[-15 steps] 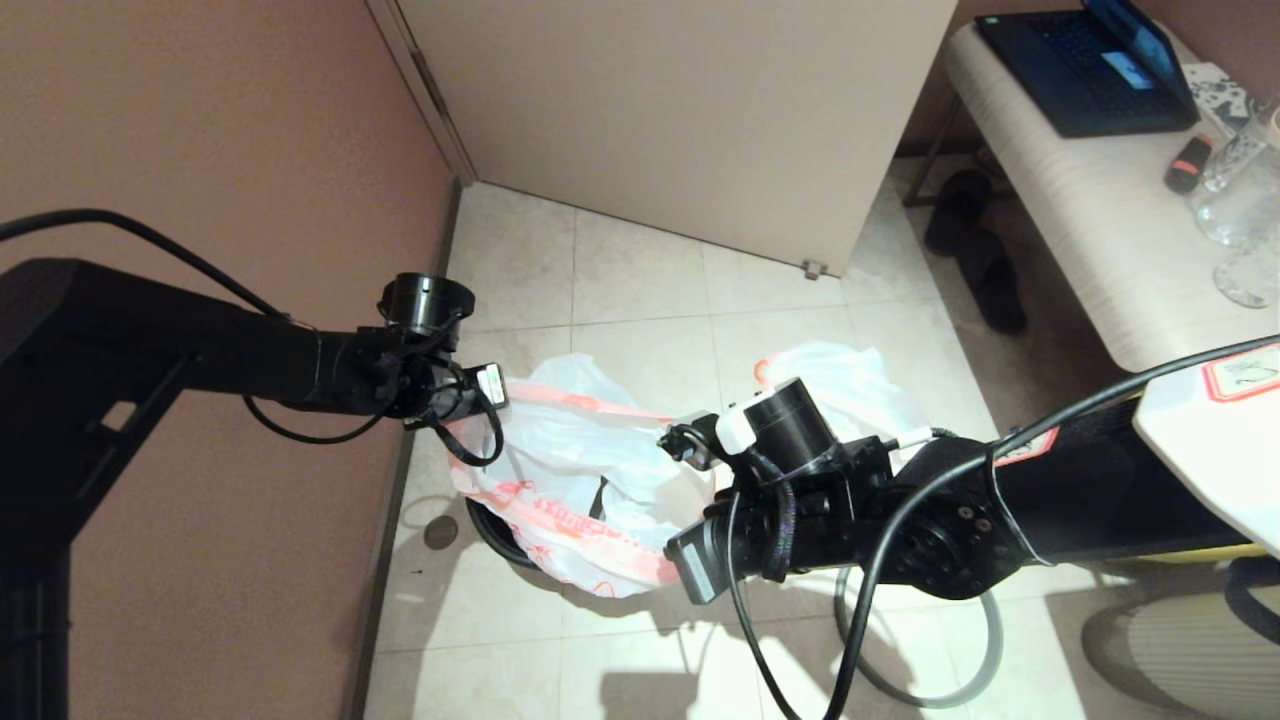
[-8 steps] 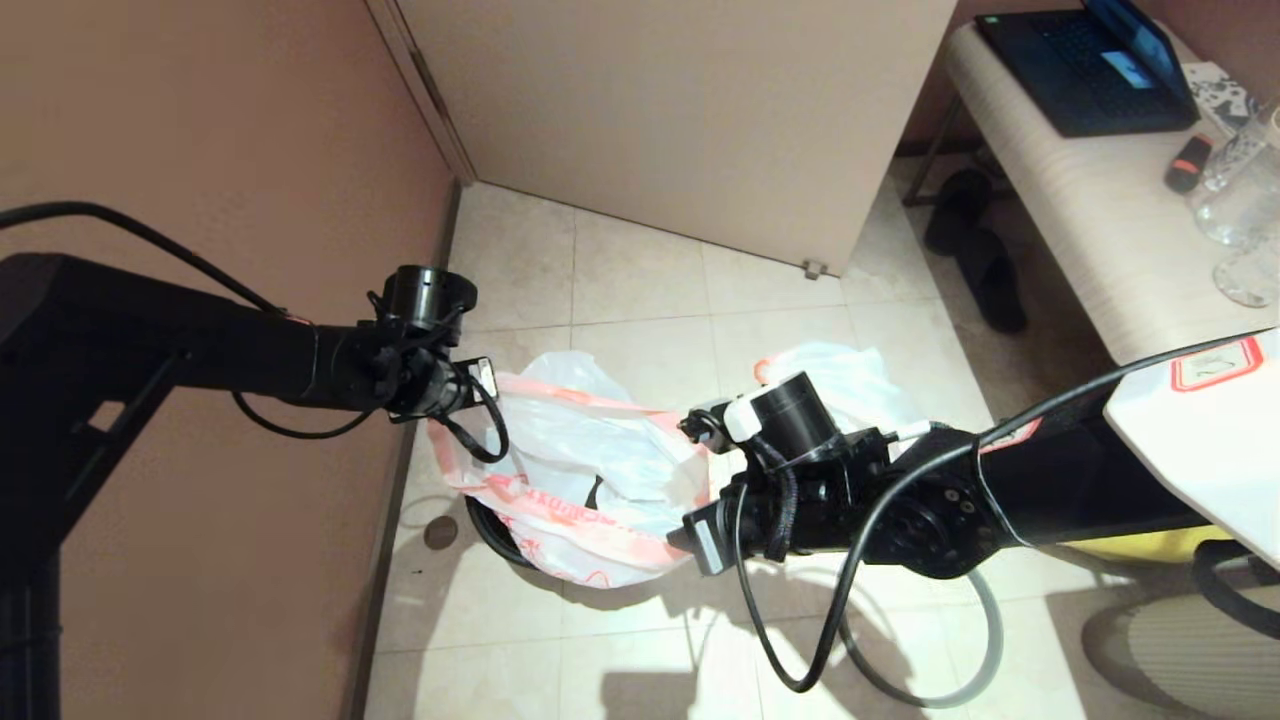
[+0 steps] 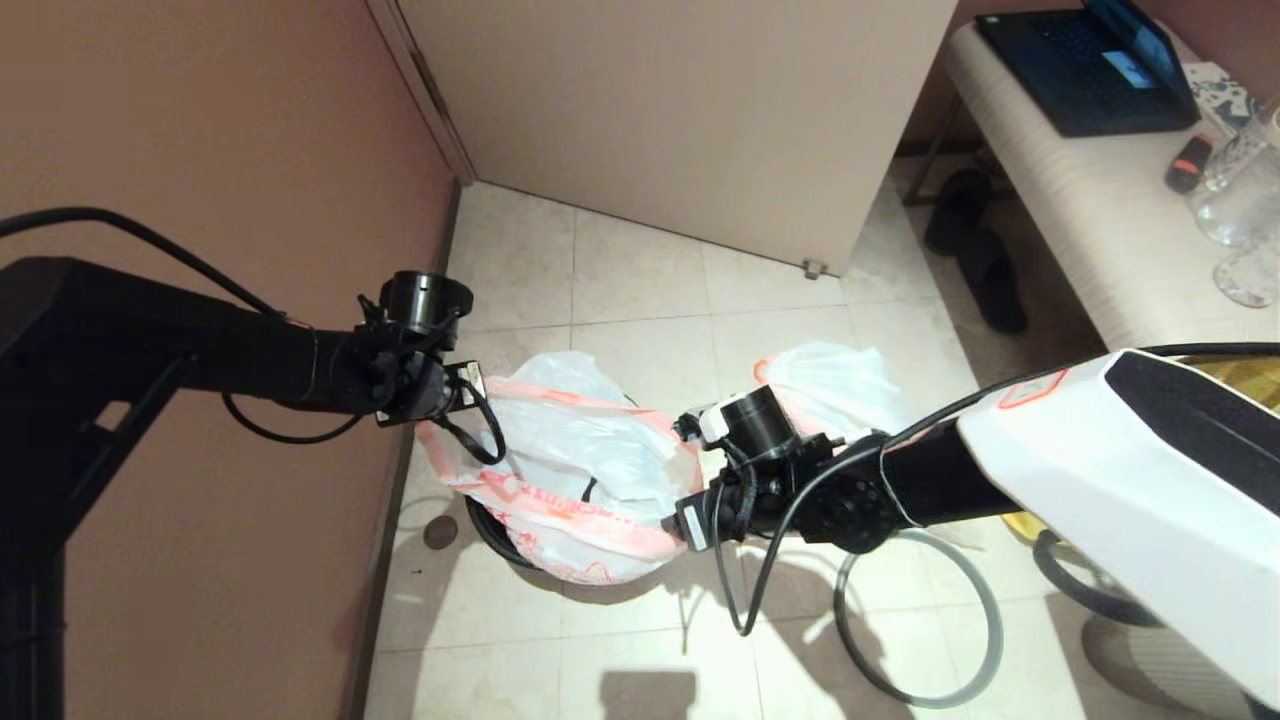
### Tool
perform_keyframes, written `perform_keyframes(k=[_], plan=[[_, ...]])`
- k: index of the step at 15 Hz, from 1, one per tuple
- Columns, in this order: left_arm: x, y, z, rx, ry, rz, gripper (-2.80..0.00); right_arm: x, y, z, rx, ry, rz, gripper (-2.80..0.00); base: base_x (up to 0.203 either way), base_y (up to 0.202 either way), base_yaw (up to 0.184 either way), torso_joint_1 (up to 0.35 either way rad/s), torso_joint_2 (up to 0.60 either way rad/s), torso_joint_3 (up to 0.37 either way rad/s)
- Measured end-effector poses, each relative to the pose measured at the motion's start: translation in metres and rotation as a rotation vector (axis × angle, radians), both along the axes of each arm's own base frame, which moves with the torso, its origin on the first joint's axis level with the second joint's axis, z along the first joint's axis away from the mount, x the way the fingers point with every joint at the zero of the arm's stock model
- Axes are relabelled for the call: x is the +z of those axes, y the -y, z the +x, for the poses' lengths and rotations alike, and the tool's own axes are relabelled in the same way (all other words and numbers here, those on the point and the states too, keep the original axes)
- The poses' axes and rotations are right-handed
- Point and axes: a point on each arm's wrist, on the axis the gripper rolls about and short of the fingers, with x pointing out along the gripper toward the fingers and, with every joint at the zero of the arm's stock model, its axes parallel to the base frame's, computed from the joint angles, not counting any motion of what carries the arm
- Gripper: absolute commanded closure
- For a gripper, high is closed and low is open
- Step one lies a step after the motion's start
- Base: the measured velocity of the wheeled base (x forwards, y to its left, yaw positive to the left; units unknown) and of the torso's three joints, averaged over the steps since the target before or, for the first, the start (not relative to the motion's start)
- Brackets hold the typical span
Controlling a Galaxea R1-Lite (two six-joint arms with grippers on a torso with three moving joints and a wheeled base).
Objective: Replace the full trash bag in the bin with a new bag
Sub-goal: Put the new garbage bag on the trash can
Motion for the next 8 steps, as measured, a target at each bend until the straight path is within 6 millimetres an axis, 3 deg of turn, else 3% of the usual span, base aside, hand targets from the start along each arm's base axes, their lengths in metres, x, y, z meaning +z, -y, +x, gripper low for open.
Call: perform_keyframes(k=[5, 8], plan=[[-0.024, -0.01, -0.001, 0.084, -0.039, 0.059, 0.0, -0.008, -0.019, 0.029, -0.092, 0.098, -0.048, 0.0, 0.0, 0.0, 0.0, 0.0, 0.0, 0.0], [-0.045, -0.022, -0.001, 0.122, -0.026, 0.093, 0.0, -0.022, -0.02, 0.034, -0.179, 0.108, -0.165, 0.0, 0.0, 0.0, 0.0, 0.0, 0.0, 0.0]])
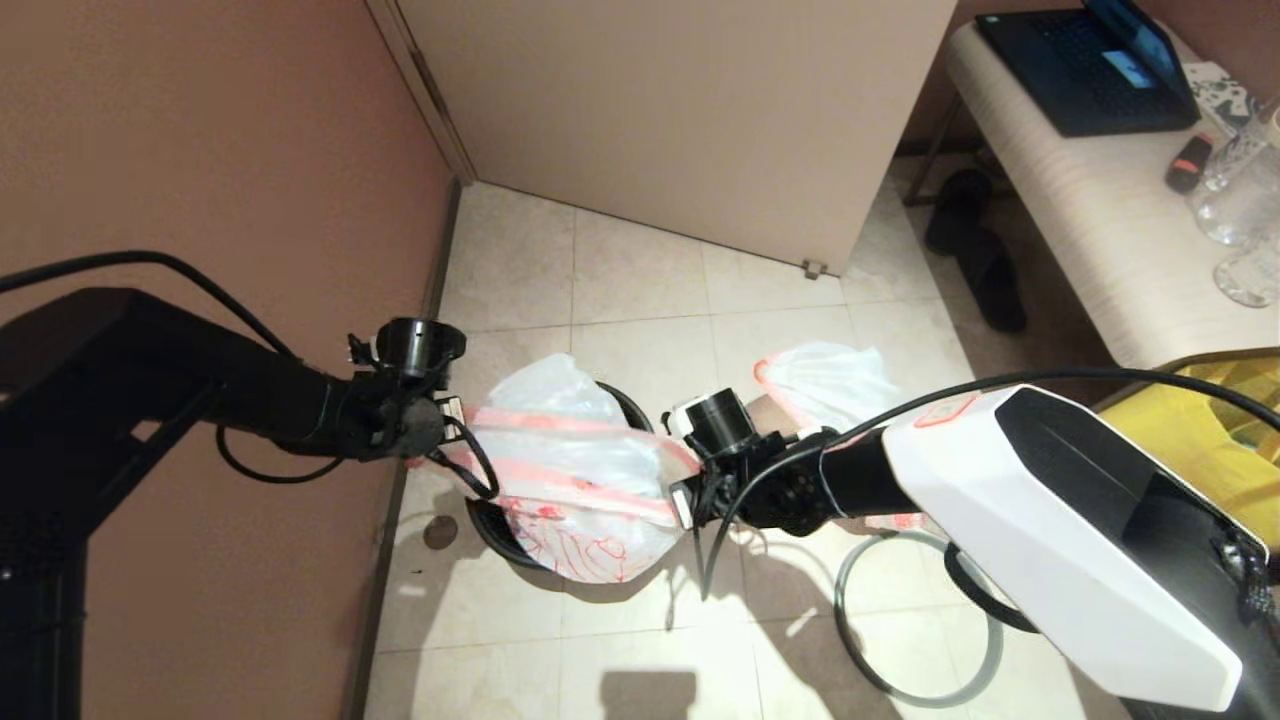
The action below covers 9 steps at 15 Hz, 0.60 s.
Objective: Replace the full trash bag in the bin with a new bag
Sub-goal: Put the new garbage bag on the trash can
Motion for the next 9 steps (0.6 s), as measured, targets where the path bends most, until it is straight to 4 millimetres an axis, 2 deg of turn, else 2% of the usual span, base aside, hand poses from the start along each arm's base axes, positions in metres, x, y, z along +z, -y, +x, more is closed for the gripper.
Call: perform_keyframes(k=[6, 9], plan=[[-0.044, -0.008, -0.003, 0.043, -0.046, 0.037, 0.0, -0.017, 0.008, -0.007, -0.091, -0.052, -0.063, 0.0, 0.0, 0.0, 0.0, 0.0, 0.0, 0.0], [-0.07, -0.009, -0.018, 0.045, -0.114, 0.037, 0.0, -0.025, 0.008, -0.014, -0.104, -0.079, -0.069, 0.0, 0.0, 0.0, 0.0, 0.0, 0.0, 0.0]])
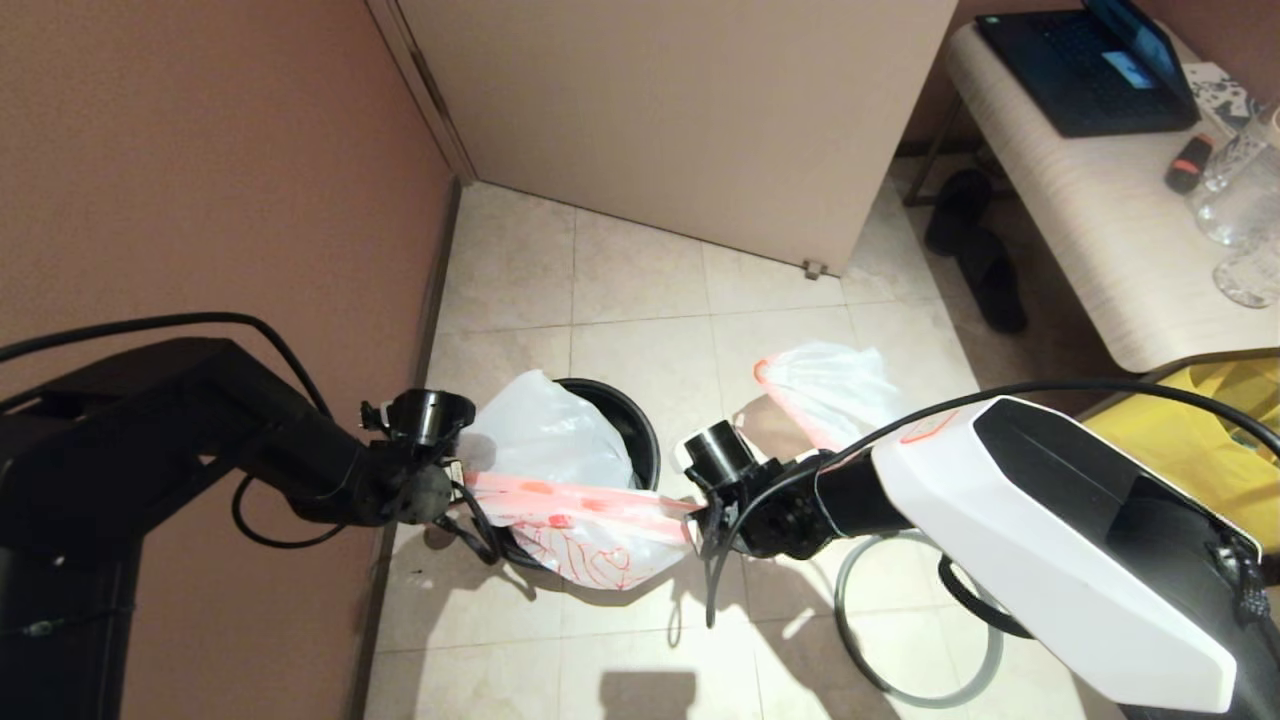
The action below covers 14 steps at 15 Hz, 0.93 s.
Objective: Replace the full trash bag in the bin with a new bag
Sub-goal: Put the new garbage bag on the trash can
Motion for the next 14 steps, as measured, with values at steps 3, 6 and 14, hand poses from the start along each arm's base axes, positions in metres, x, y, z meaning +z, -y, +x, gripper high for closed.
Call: perform_keyframes(k=[3, 6, 14], plan=[[0.001, -0.001, -0.015, -0.047, 0.025, -0.045, 0.0, 0.012, -0.004, -0.013, 0.005, 0.003, 0.022, 0.0, 0.0, 0.0, 0.0, 0.0, 0.0, 0.0], [0.028, 0.001, -0.031, -0.11, 0.047, -0.1, 0.0, 0.028, -0.008, -0.028, 0.032, 0.015, 0.035, 0.0, 0.0, 0.0, 0.0, 0.0, 0.0, 0.0], [0.015, -0.014, -0.084, -0.278, -0.181, -0.163, 0.0, 0.018, -0.019, -0.063, 0.059, -0.047, 0.024, 0.0, 0.0, 0.0, 0.0, 0.0, 0.0, 0.0]])
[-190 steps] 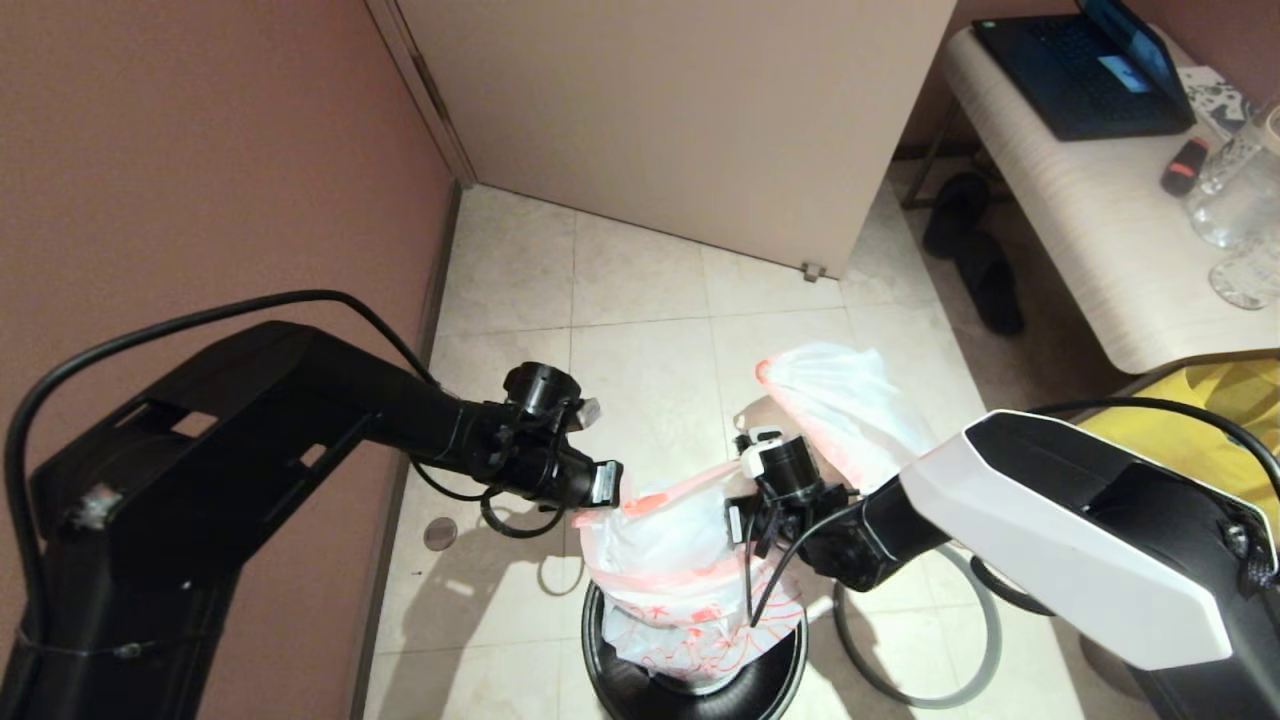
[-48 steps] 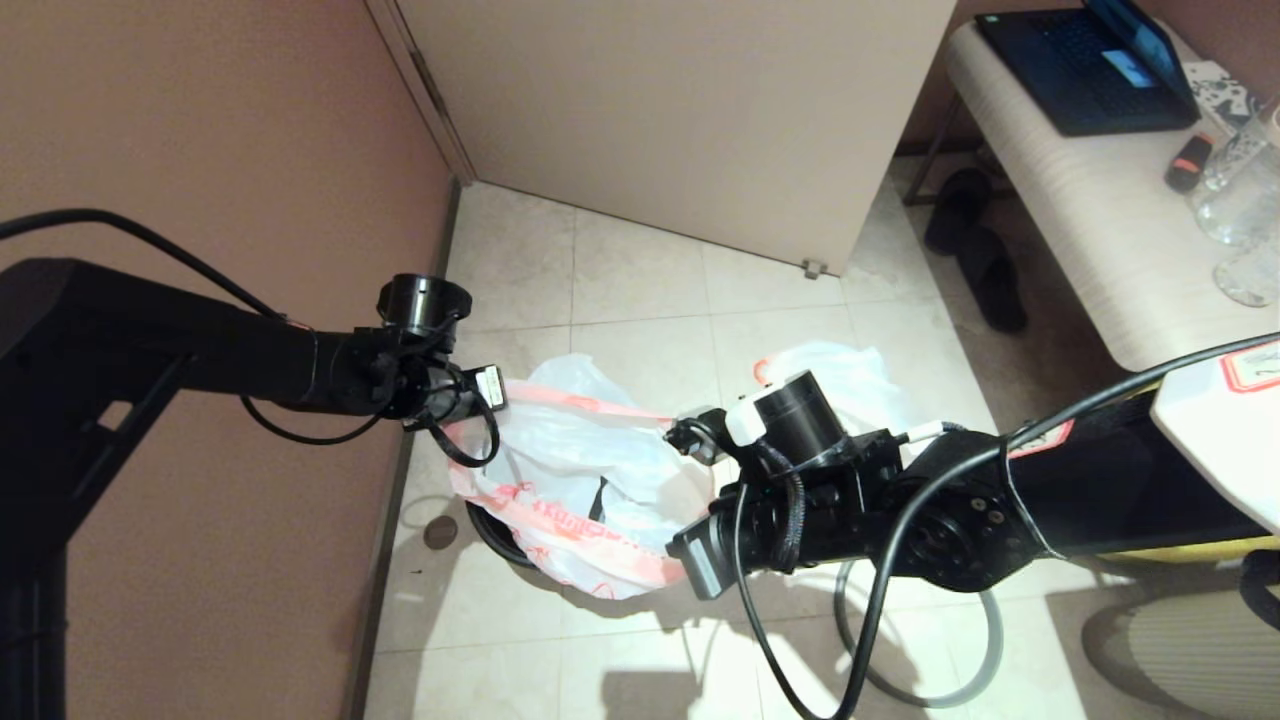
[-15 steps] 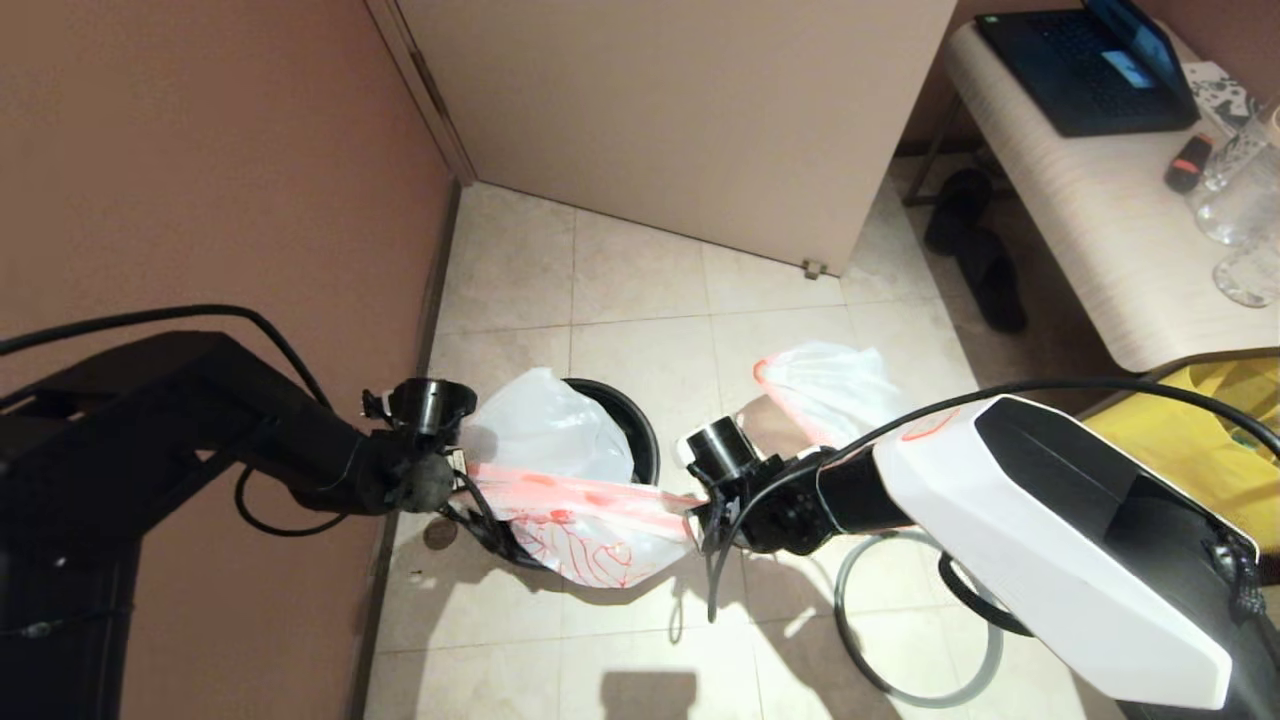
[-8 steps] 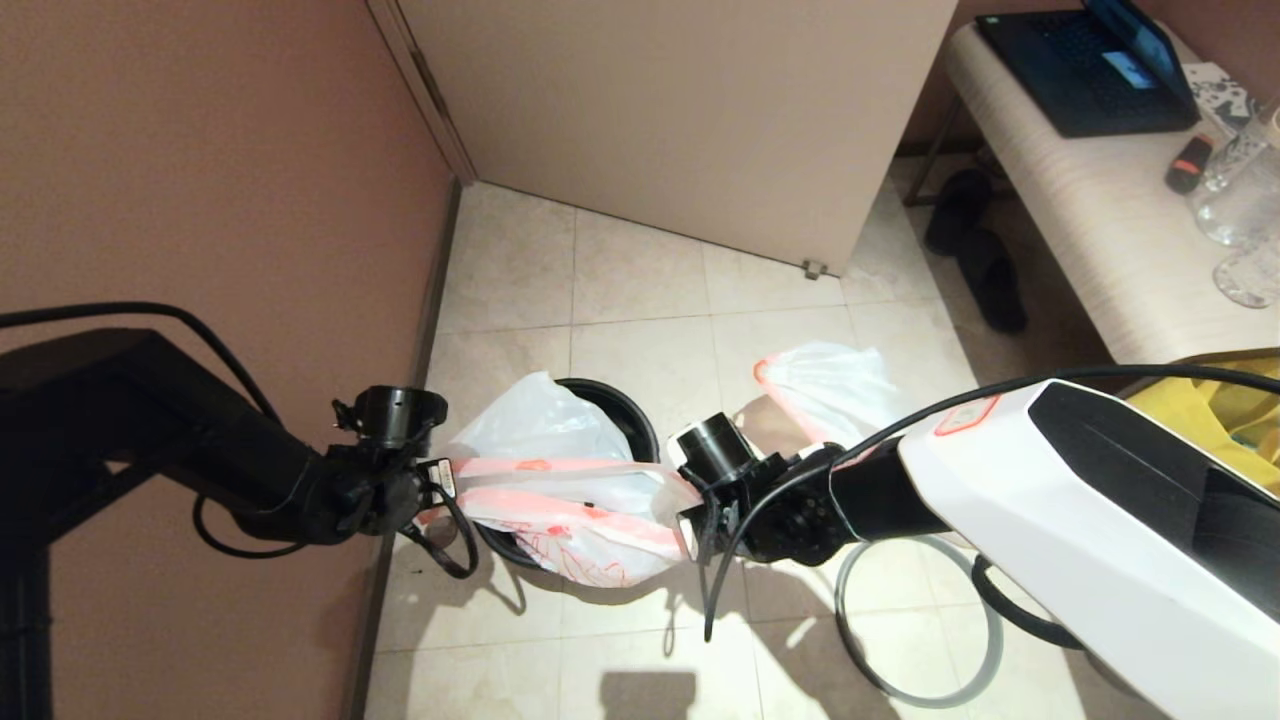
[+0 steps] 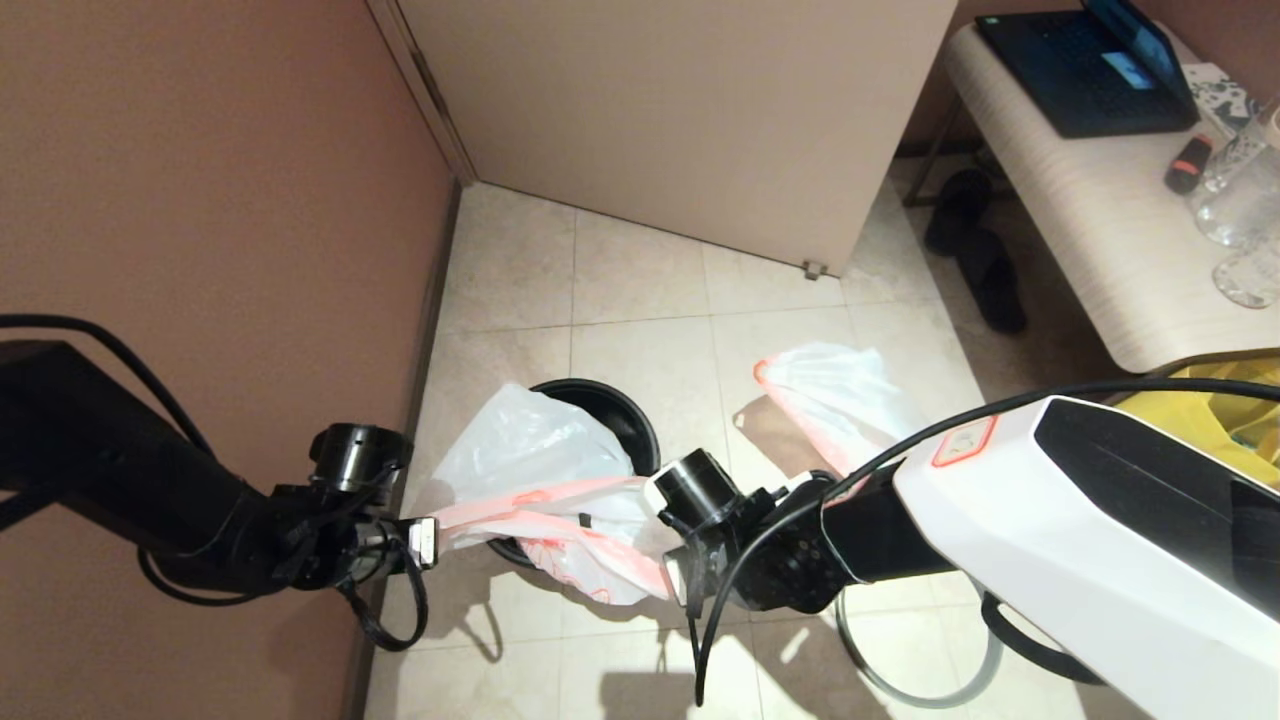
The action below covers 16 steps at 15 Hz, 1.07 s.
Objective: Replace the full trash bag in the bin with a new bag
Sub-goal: Put the new garbage bag on the trash can
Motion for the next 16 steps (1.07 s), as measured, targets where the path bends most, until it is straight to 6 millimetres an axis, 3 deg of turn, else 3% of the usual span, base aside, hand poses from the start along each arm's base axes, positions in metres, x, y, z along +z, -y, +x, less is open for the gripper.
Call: perform_keyframes(k=[5, 8, 12, 14, 16], plan=[[-0.034, -0.017, -0.005, -0.057, -0.133, 0.062, 0.0, -0.022, -0.001, 0.011, -0.003, -0.021, -0.039, 0.0, 0.0, 0.0, 0.0, 0.0, 0.0, 0.0], [-0.035, -0.018, -0.008, -0.113, -0.14, 0.006, 0.0, -0.022, 0.005, 0.013, -0.017, -0.022, -0.034, 0.0, 0.0, 0.0, 0.0, 0.0, 0.0, 0.0], [-0.005, -0.015, -0.008, -0.176, -0.029, -0.114, 0.0, 0.025, 0.008, 0.014, -0.023, 0.074, 0.069, 0.0, 0.0, 0.0, 0.0, 0.0, 0.0, 0.0], [0.027, -0.005, 0.007, -0.225, 0.082, -0.159, 0.0, 0.054, 0.008, 0.016, -0.004, 0.146, 0.15, 0.0, 0.0, 0.0, 0.0, 0.0, 0.0, 0.0], [0.056, 0.006, 0.028, -0.254, 0.155, -0.176, 0.0, 0.068, 0.011, 0.025, 0.004, 0.181, 0.17, 0.0, 0.0, 0.0, 0.0, 0.0, 0.0, 0.0]])
